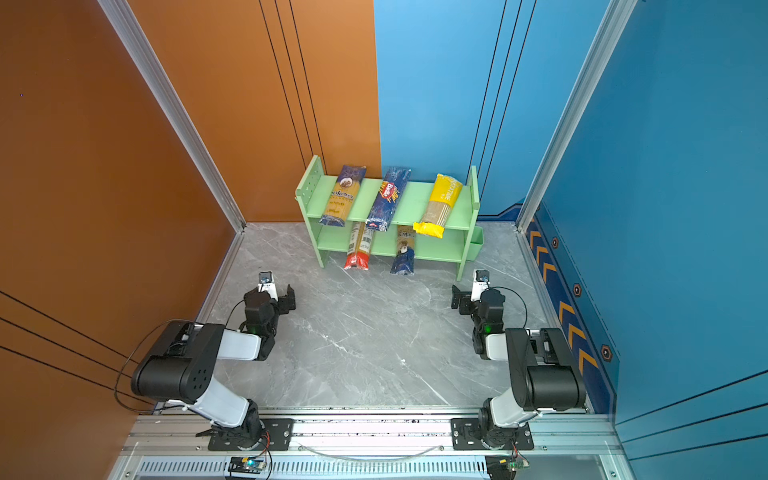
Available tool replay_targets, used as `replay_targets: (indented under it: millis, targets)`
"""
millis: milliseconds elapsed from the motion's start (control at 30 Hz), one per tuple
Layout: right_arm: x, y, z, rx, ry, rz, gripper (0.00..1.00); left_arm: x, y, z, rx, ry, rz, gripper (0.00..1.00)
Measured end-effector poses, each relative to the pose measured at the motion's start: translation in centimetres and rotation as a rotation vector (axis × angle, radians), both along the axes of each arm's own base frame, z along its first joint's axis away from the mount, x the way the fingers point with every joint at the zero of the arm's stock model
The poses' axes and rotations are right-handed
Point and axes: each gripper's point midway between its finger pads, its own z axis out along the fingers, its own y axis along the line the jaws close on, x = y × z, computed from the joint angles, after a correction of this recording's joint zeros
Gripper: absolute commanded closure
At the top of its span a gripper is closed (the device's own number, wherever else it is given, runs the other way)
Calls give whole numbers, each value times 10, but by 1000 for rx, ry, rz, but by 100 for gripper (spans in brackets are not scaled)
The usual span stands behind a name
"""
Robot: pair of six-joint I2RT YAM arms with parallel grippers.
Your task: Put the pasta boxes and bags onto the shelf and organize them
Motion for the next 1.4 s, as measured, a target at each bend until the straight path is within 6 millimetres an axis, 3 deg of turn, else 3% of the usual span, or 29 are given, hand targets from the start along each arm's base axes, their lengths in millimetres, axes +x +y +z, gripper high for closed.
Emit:
replay_targets:
  millis: [333,1400]
  targets:
    - [0,0,0,3,0,-1,0,-2,-2,-9,-29,36,-16,2]
    - [-1,-17,0,-31,-1,-132,0,-2,-3,-7,-32,30,-23,2]
